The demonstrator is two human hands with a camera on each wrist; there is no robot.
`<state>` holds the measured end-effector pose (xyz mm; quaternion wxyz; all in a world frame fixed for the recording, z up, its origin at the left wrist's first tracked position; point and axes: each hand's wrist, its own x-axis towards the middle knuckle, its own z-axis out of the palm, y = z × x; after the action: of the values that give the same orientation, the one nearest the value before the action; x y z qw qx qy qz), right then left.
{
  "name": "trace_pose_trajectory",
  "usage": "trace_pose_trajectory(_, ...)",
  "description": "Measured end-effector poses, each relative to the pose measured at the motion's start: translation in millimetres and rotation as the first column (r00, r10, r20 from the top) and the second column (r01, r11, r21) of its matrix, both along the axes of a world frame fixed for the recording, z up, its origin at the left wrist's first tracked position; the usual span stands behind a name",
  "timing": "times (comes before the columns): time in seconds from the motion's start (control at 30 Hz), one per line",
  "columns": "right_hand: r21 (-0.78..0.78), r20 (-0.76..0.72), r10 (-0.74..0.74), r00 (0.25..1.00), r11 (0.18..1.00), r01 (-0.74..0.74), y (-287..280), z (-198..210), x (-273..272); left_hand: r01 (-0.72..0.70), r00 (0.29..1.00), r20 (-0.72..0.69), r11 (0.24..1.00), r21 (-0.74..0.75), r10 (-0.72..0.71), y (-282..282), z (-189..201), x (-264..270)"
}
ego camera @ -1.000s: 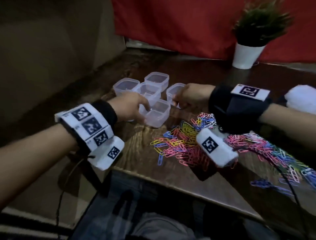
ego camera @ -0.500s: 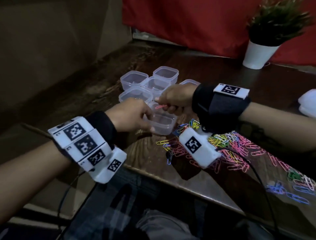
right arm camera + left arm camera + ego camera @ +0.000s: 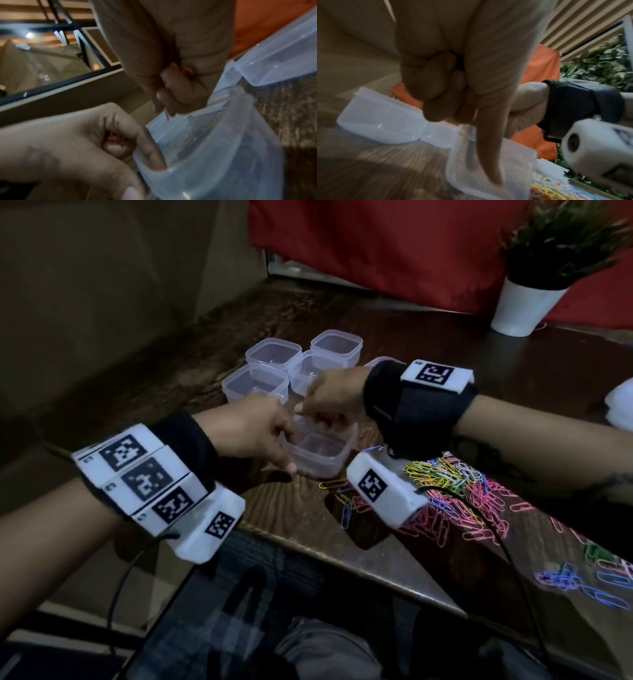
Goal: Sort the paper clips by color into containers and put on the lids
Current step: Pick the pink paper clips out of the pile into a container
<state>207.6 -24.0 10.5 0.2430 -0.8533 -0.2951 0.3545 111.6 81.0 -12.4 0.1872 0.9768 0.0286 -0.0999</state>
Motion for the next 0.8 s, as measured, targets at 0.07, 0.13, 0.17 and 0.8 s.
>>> trace_pose_trajectory(0.07, -0.029, 0.046, 0.056, 0.997, 0.998, -0.054, -4, 6, -5, -0.053, 0.999, -0.012, 0.996, -0.078, 0.052, -1, 8, -4)
trace_pose_trajectory(0.13, -0.047, 0.100, 0.095, 0.990, 0.995, -0.090, -10, 12, -2, -0.145, 0.989, -0.002, 0.963, -0.227, 0.148, -1, 15, -4)
trace_pose_trajectory(0.17, -0.035, 0.106, 0.087, 0.990, 0.996, -0.084, -14, 16, 0, -0.190, 0.980, 0.005, 0.936, -0.297, 0.200, -1, 17, 0)
trace_pose_trajectory(0.8, -0.064, 0.329, 0.088, 0.940, 0.995, -0.071, -173, 20, 21, 0.093, 0.984, 0.145, 0.994, 0.053, -0.100, -67, 27, 19)
